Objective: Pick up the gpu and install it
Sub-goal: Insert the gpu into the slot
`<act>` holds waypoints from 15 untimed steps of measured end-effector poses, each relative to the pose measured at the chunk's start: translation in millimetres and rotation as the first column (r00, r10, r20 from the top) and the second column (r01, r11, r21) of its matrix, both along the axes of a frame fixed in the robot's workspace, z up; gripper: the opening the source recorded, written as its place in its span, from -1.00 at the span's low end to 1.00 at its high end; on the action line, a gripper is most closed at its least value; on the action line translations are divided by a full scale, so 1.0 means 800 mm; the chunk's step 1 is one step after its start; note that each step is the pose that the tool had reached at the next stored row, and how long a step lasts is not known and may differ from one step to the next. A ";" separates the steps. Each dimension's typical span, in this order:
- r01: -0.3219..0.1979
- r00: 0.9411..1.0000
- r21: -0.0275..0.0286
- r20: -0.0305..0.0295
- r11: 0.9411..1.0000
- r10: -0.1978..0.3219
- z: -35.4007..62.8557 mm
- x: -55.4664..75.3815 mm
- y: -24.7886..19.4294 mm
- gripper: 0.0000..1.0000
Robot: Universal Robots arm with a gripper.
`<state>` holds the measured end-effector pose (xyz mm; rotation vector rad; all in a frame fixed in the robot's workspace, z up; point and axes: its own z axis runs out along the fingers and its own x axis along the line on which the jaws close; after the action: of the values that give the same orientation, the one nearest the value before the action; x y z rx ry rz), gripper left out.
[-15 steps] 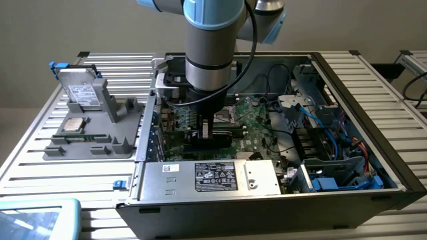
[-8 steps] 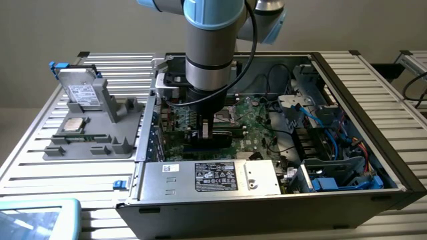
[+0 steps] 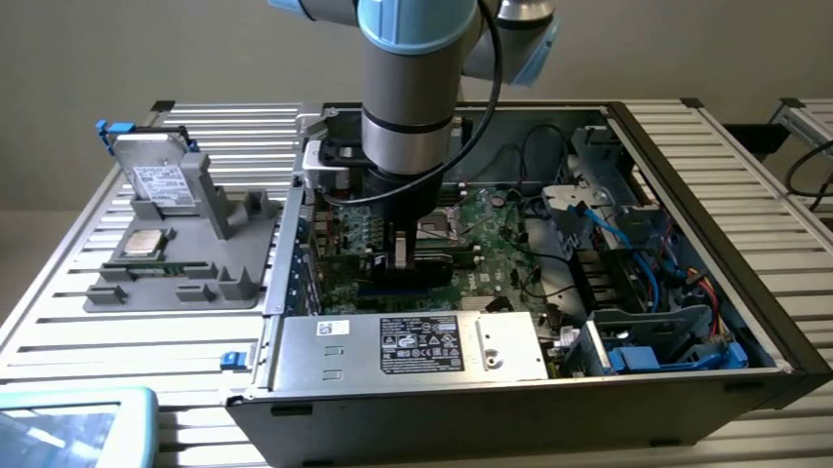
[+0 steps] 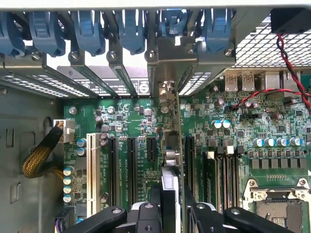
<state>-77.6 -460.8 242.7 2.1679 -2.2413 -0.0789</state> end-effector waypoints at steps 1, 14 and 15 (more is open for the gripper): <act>0.000 1.000 0.000 0.000 1.000 0.000 0.000 0.000 0.0000 -0.44; 0.000 1.000 0.000 -0.013 1.000 0.000 0.020 0.008 -0.0011 -0.44; 0.000 1.000 0.000 -0.016 1.000 0.000 0.023 0.009 -0.0015 -0.44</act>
<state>-70.2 -462.0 261.4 2.1592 -2.2328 -0.0959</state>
